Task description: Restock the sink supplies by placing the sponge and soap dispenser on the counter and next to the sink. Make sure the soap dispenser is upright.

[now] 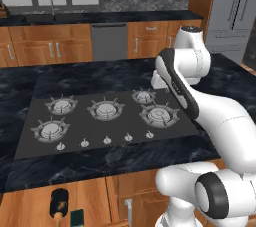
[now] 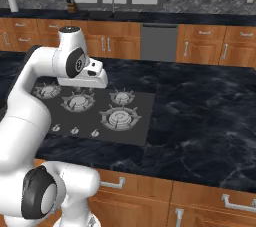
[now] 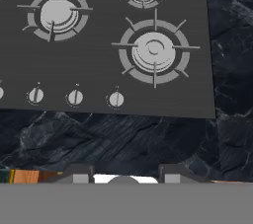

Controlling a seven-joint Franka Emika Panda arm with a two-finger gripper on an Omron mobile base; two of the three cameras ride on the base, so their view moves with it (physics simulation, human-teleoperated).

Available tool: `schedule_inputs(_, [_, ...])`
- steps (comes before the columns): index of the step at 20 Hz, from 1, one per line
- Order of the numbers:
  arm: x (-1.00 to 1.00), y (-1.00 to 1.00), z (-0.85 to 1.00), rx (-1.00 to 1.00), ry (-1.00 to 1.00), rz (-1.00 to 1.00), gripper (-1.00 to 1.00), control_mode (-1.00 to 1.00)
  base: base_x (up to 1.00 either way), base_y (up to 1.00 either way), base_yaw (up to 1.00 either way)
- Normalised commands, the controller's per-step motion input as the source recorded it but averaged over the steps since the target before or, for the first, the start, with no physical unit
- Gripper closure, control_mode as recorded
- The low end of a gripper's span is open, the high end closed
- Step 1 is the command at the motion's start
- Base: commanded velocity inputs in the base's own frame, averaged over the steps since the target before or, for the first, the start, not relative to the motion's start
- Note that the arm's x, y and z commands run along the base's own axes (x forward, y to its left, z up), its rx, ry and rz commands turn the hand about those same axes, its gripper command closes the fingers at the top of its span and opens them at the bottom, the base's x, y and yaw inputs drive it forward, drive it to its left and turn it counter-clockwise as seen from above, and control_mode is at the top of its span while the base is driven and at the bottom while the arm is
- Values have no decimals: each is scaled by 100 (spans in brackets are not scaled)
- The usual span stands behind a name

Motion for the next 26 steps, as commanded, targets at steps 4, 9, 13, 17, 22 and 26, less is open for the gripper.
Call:
schedule_inputs(4, [0,0,0,0,0,0,-100,100,0,0,0])
schedule_inputs(9, [0,0,0,0,0,0,-100,100,-10,-22,26])
schedule_inputs(13, [0,0,0,0,0,0,-100,100,-34,-44,34])
schedule_inputs(17, [0,0,0,0,0,0,-100,100,-37,-31,35])
schedule_inputs(22, [0,0,0,0,0,0,-100,100,-6,0,40])
schedule_inputs(26, [0,0,0,0,0,0,-100,100,1,0,36])
